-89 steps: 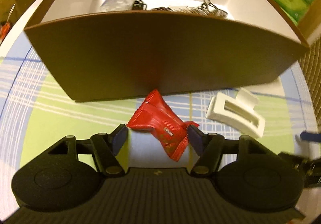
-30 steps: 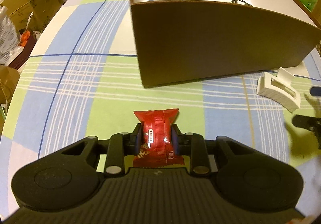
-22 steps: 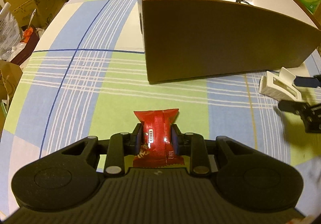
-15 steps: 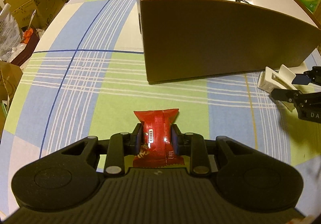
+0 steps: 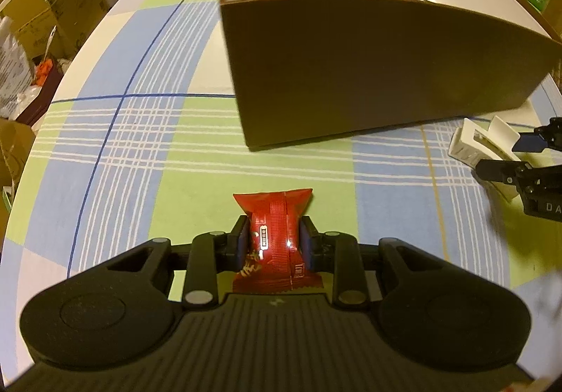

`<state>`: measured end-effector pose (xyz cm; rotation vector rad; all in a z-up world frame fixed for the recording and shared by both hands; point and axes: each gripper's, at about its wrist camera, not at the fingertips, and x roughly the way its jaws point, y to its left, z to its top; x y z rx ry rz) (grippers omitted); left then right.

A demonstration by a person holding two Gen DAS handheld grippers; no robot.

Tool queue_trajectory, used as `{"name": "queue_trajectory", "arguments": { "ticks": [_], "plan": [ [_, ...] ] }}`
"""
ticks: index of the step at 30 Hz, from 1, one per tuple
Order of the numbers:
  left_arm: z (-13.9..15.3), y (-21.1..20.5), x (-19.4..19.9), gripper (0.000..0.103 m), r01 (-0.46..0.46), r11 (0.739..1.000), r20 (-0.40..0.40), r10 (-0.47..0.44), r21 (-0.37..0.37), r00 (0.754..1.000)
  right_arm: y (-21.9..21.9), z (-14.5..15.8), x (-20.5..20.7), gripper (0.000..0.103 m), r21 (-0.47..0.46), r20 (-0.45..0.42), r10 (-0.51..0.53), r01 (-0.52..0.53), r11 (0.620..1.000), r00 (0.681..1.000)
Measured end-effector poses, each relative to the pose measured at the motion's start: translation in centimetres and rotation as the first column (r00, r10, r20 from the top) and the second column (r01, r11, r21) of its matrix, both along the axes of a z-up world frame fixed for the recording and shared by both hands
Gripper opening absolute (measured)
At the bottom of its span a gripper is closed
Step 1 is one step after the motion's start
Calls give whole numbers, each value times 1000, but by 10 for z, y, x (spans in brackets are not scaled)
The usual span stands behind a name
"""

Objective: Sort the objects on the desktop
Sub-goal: 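Lift and carry the candy packet and hair clip over the box with both grippers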

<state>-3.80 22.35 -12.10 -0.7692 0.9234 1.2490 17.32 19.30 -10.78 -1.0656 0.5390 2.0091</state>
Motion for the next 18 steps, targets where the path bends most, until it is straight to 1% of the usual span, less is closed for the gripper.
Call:
{"name": "queue_trajectory", "arguments": {
  "ticks": [5, 11, 14, 18],
  "plan": [
    [1, -6, 6, 23, 29, 1000, 9, -29, -1, 1000, -8, 6, 4, 42, -35, 1, -7, 7, 999, 1000],
    [8, -15, 11, 22, 51, 999, 37, -50, -4, 998, -16, 16, 19, 41, -77, -47, -41, 37, 996, 998],
    [16, -20, 11, 22, 55, 999, 62, -55, 2, 997, -22, 23, 29, 41, -100, -79, -64, 56, 993, 995],
    [35, -26, 11, 22, 66, 997, 83, -68, 30, 994, -27, 33, 42, 41, -126, -98, -87, 75, 989, 991]
  ]
}}
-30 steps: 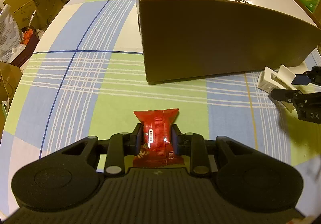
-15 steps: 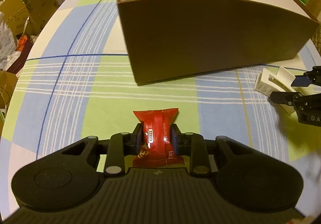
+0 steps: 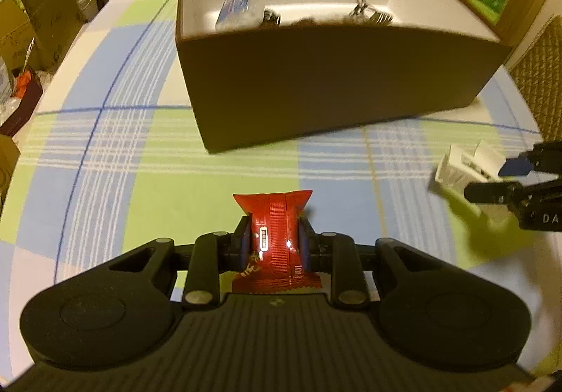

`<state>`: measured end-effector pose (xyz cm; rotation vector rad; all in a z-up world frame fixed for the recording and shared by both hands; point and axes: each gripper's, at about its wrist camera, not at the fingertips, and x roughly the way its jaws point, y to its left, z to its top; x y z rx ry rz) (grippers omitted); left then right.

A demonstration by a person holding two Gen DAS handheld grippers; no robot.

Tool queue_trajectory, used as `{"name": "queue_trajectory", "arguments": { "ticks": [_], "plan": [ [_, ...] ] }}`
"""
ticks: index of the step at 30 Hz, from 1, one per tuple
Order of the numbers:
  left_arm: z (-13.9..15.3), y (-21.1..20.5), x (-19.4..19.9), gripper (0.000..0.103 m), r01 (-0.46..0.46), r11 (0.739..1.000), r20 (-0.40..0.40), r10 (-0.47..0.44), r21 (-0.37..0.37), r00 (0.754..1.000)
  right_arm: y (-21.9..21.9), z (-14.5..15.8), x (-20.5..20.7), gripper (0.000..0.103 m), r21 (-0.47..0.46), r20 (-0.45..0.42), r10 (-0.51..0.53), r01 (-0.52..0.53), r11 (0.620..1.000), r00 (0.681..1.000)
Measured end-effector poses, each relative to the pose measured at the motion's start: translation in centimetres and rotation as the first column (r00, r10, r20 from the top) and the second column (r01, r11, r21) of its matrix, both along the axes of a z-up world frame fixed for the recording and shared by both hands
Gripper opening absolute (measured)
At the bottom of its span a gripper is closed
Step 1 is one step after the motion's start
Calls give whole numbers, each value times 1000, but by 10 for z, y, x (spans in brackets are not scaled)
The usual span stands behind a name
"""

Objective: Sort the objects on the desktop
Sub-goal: 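Lift and carry the candy packet and hair clip over the box with both grippers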

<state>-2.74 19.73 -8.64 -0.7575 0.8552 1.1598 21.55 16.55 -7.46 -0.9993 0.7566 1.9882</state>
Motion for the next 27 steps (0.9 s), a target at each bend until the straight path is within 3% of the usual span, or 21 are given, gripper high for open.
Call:
{"name": "queue_trajectory", "arguments": {
  "ticks": [7, 14, 21, 27],
  "plan": [
    [42, 2, -2, 22, 20, 997, 45, -24, 75, 999, 2, 35, 12, 41, 14, -42, 0, 0, 1000, 999],
    [86, 22, 6, 22, 72, 981, 44, -82, 181, 996, 21, 82, 5, 41, 109, -104, 21, -10, 994, 994],
    [105, 55, 17, 22, 97, 963, 2, -101, 250, 995, 56, 113, -4, 41, 195, -110, 9, 13, 981, 994],
    [105, 86, 19, 22, 86, 967, 6, -90, 242, 996, 87, 116, -11, 41, 210, -98, -26, 46, 977, 995]
  ]
}}
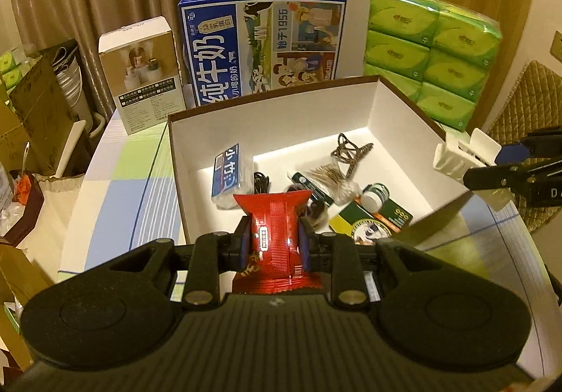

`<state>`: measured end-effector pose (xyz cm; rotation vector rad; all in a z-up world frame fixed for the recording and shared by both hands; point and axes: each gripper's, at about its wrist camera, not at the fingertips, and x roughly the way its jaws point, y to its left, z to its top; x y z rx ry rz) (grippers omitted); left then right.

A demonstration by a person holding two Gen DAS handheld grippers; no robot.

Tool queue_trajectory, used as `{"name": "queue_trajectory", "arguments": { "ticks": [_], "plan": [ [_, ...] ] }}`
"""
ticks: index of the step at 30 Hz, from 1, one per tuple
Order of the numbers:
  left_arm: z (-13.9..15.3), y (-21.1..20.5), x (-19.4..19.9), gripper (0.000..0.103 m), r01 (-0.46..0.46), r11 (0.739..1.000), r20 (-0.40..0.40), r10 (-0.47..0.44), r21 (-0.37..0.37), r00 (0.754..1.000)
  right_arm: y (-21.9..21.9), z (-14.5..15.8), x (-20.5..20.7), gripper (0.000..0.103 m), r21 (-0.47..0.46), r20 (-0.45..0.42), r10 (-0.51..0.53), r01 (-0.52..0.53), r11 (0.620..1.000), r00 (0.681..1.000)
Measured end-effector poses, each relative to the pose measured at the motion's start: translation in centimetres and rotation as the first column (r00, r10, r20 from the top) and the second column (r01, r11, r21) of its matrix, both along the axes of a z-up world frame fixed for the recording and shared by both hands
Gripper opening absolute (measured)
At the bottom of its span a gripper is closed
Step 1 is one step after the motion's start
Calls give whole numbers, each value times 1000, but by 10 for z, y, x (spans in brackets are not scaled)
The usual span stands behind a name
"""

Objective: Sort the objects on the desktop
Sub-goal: 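Lift and carry the candy packet and hair clip over the box with both grippers, then open both grippers to drop the candy packet and hair clip into the box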

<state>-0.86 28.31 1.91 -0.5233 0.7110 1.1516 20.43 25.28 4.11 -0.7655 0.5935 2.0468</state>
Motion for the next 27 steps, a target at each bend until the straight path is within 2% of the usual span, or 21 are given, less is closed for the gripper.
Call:
{"name": "queue_trajectory", "arguments": {
  "ticks": [5, 11, 18, 27],
  "plan": [
    [-5, 26, 2, 22, 2, 1000, -14, -2, -15, 1000, 28, -7, -8, 41, -10, 27, -27, 27, 1000, 999],
    [-29, 65, 10, 22, 4, 996, -42, -8, -87, 999, 63, -25, -16, 41, -55, 64, -65, 69, 996, 996],
    [-68, 93, 24, 22, 36, 989, -155, -59, -147, 986, 92, -49, -27, 41, -98, 156, -53, 69, 993, 986],
    [-96, 110, 27, 24, 48, 979, -219, -93, -200, 971, 107, -72, -27, 41, -123, 227, -39, 69, 990, 973]
  ]
}}
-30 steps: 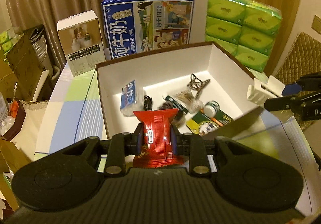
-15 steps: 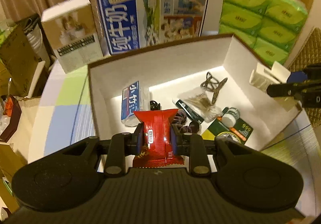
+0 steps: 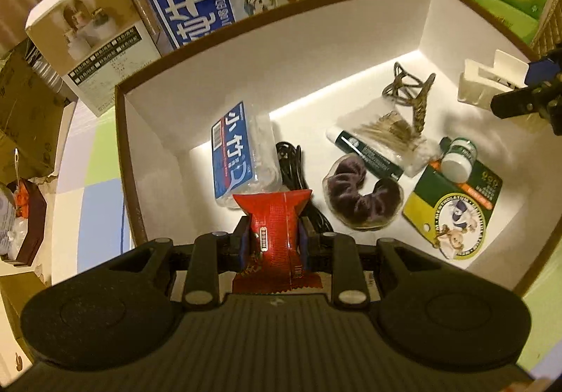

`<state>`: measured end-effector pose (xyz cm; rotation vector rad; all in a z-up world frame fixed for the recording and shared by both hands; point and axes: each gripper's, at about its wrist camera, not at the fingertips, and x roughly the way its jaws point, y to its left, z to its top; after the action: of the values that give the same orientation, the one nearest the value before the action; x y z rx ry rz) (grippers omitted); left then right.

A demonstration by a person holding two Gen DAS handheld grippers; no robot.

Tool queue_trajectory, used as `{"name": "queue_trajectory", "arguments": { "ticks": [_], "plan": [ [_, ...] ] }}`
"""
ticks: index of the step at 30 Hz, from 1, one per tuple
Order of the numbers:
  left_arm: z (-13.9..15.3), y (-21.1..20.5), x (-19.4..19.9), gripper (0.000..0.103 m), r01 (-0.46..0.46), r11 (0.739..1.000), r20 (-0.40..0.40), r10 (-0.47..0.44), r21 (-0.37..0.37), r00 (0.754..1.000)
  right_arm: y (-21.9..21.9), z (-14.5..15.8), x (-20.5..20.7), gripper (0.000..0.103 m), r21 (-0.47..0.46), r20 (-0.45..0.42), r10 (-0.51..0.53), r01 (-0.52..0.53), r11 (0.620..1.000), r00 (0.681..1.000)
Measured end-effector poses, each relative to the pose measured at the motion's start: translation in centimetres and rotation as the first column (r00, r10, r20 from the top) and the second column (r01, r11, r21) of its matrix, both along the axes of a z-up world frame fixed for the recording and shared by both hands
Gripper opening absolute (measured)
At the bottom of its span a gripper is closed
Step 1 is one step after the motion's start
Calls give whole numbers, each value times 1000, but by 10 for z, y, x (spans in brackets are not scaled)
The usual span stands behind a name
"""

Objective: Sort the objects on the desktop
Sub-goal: 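Open both grippers to drop the candy packet and hair clip into the box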

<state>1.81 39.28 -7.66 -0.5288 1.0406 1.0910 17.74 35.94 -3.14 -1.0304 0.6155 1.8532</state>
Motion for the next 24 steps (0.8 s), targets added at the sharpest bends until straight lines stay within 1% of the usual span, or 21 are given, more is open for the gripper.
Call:
{"name": "queue_trajectory", "arguments": {
  "ticks": [3, 5, 10, 12, 15, 19, 24],
  "plan": [
    [-4, 1, 1, 26, 9, 1000, 4, -9, -7, 1000, 2, -5, -1, 41, -1, 20, 7, -7, 1000, 1000],
    [-6, 1, 3, 29, 19, 1000, -4, -19, -4, 1000, 3, -8, -2, 41, 1, 34, 11, -11, 1000, 999],
    [-5, 0, 6, 47, 35, 999, 10, -35, 10, 999, 3, -12, -7, 41, 28, 75, 37, -39, 999, 996],
    [-3, 0, 6, 50, 33, 999, 22, -33, 11, 999, 4, -14, -11, 41, 39, 96, 52, -56, 998, 994],
    [0, 2, 6, 52, 25, 1000, 38, -26, 19, 999, 5, -18, -14, 41, 55, 123, 74, -81, 995, 990],
    [4, 3, 4, 53, 14, 999, 55, -16, 31, 998, 6, -23, -20, 41, 65, 156, 106, -117, 991, 982],
    [5, 4, 5, 54, 2, 999, 57, -4, 37, 998, 10, -27, -22, 42, 77, 186, 133, -150, 986, 973]
  ]
}}
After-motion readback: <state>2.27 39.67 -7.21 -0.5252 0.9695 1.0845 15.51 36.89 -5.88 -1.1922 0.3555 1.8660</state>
